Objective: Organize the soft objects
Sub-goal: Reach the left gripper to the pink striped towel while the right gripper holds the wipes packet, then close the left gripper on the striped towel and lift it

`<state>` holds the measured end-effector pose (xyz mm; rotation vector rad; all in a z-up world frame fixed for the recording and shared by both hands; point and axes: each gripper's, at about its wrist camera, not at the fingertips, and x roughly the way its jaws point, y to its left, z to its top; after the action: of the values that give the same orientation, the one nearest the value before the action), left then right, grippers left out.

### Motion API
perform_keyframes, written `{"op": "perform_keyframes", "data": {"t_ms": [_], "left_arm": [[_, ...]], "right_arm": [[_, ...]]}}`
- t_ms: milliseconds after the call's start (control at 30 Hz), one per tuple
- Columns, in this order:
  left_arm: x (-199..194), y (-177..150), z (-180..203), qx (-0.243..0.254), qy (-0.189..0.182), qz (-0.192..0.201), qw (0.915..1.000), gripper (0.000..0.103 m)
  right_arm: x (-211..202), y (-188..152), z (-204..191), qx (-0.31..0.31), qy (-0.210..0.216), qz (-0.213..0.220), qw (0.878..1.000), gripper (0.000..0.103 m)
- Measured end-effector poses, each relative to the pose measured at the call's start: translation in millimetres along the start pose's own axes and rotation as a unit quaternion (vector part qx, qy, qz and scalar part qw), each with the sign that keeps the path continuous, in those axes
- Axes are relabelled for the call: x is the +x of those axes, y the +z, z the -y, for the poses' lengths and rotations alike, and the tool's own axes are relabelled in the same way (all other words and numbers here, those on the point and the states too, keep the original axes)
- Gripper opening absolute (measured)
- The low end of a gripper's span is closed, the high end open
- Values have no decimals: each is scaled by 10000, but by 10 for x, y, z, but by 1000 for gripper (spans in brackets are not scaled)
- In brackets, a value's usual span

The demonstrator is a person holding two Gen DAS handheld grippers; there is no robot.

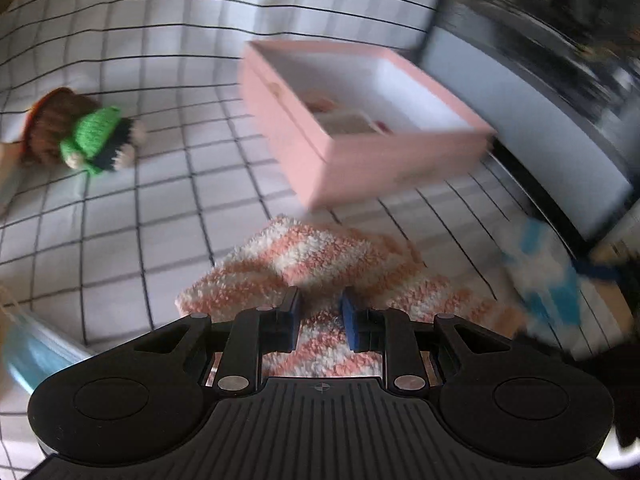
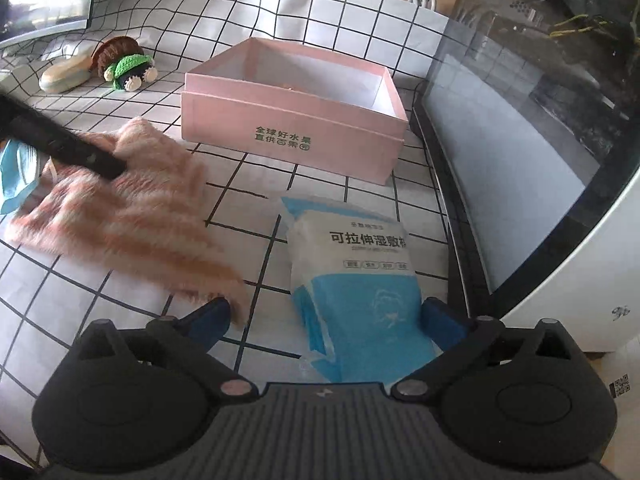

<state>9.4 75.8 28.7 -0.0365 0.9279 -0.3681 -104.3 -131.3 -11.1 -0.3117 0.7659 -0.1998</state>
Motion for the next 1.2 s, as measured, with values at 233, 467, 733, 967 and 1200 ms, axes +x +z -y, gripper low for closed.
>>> {"op": "perform_keyframes", "data": {"t_ms": [233, 467, 733, 967, 1200], "left_arm": [[-300, -263, -236, -137, 318, -83, 9994, 27], [-562, -315, -736, -281, 1275, -232, 9912, 27], [-984, -146, -938, -1312, 741, 309, 9881, 26], [-367, 27, -343, -663, 207, -84, 9975, 26], [-82, -7, -136, -755, -298, -372, 9960, 31]], "right_arm": [[-17, 94, -6, 123, 181, 48, 9998, 103], [-146, 145, -46, -99, 368, 236, 9990, 103], [-185, 107, -44, -174, 375, 180, 9990, 103], [-129, 9, -43, -79, 390, 121, 9991, 103], [-127, -65, -61, 5, 466, 296, 9985, 103]]}}
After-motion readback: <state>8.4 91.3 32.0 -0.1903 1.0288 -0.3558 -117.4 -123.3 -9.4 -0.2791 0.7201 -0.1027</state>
